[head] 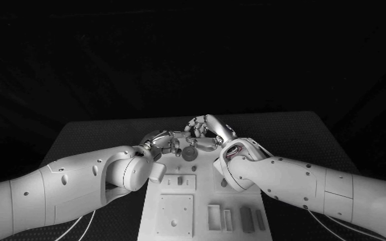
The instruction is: Assemble the parts on the task board
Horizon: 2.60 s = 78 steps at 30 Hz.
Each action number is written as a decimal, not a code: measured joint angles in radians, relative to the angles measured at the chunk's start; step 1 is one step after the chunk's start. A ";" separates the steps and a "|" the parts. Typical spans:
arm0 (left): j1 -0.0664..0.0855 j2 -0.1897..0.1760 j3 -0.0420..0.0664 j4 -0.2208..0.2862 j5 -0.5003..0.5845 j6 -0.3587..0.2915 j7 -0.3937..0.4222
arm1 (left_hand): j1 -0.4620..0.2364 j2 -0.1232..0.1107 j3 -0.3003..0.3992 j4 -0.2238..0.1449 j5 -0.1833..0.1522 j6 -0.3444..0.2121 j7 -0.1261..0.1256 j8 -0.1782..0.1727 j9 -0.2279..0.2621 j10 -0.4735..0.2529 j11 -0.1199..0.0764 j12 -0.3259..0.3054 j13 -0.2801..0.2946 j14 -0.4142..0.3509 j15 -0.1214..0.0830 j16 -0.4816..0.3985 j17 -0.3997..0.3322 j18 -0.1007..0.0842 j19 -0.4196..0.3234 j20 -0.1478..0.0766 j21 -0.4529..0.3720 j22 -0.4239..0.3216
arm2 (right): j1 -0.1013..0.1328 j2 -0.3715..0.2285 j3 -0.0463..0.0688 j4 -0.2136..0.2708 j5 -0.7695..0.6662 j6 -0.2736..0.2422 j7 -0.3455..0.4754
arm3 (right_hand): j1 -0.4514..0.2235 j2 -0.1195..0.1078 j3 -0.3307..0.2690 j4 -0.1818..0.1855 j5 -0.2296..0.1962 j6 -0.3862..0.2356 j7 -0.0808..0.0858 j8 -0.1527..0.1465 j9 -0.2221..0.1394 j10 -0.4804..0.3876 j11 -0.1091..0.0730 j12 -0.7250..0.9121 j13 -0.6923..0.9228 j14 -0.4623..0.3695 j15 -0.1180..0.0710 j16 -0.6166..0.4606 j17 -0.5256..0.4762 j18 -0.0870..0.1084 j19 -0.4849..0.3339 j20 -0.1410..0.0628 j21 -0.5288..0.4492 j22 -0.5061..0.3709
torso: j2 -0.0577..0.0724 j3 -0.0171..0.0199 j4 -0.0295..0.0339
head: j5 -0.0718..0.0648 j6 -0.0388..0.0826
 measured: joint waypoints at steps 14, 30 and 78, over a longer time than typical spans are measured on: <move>0.001 -0.006 0.001 -0.016 -0.079 0.010 -0.044 | -0.035 -0.015 -0.024 0.014 0.000 -0.027 0.009 -0.005 -0.010 -0.011 0.003 0.005 -0.008 0.000 0.000 0.000 -0.007 0.000 0.000 0.000 0.000 0.000 | -0.001 -0.009 -0.001 -0.004 0.016 0.015 0.000 | -0.003 0.010 0.007 -0.007 -0.015 0.003 -0.003 0.000 0.000 0.004 -0.004 0.000 0.005 0.000 0.000 0.000 0.000 0.000 0.000 0.000 0.004 0.000 | 0.000 0.0003 0.0002 | 0.000 -0.005; 0.001 -0.015 0.002 -0.043 -0.127 0.083 -0.076 | -0.159 -0.048 -0.086 0.070 0.003 -0.058 0.020 -0.015 -0.022 -0.022 0.010 0.012 -0.021 0.000 0.001 0.004 -0.016 0.000 0.000 0.000 0.000 0.000 | -0.001 -0.022 -0.001 -0.007 0.025 0.124 0.012 | -0.016 0.023 0.001 -0.021 -0.030 0.004 -0.004 -0.002 0.000 0.003 -0.003 -0.008 0.013 0.000 0.000 0.000 0.000 0.000 0.000 0.000 0.003 0.000 | 0.000 -0.0001 0.0000 | 0.000 -0.015; -0.001 -0.022 0.003 -0.069 -0.327 0.274 -0.119 | -0.196 0.064 -0.117 0.040 0.114 -0.061 0.003 0.046 0.033 -0.032 0.007 0.028 -0.045 -0.013 0.002 0.023 -0.032 0.000 -0.011 0.004 -0.001 -0.001 | 0.001 -0.066 0.000 0.013 0.032 0.291 0.055 | -0.021 0.044 -0.014 -0.042 -0.030 0.001 -0.001 -0.014 0.000 0.001 -0.002 -0.012 0.024 0.001 0.002 0.000 0.000 0.000 -0.007 0.000 0.003 -0.001 | 0.000 0.0006 -0.0002 | 0.002 -0.048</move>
